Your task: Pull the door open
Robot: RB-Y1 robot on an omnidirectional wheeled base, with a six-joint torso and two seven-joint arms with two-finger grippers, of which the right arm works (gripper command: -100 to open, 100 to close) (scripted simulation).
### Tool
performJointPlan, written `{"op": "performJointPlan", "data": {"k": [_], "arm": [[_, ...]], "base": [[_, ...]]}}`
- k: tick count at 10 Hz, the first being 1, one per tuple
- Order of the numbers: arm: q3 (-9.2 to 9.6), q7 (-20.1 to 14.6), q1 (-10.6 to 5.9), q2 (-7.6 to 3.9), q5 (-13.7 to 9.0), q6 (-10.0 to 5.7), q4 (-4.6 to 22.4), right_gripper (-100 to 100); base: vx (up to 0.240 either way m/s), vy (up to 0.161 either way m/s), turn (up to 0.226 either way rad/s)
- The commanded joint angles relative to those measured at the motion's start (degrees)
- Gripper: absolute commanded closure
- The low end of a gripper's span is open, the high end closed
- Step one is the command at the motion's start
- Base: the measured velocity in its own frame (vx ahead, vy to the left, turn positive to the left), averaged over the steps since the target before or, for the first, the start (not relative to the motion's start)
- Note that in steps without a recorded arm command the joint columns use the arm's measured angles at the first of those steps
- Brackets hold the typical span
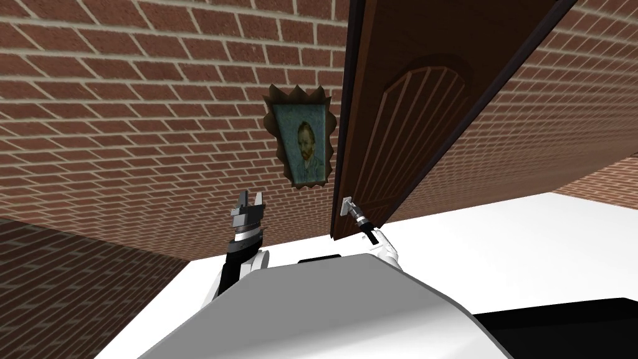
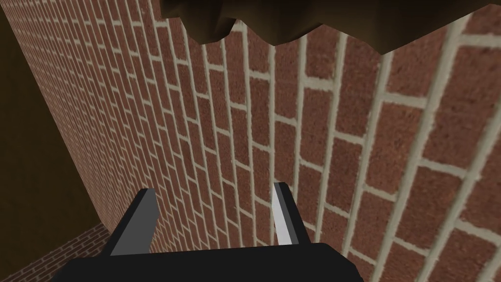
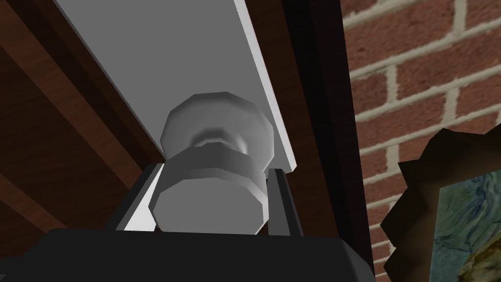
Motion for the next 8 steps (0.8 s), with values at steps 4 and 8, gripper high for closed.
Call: {"op": "performJointPlan", "data": {"k": [4,8], "arm": [[2.23,-3.54,-0.09,0.23,-7.03,-0.49,-1.17,100],[4.21,-7.23,-0.03,0.26,-13.95,-0.47,-1.72,100]], "base": [[-0.076,-0.05,0.091],[-0.064,-0.045,0.081]]}}
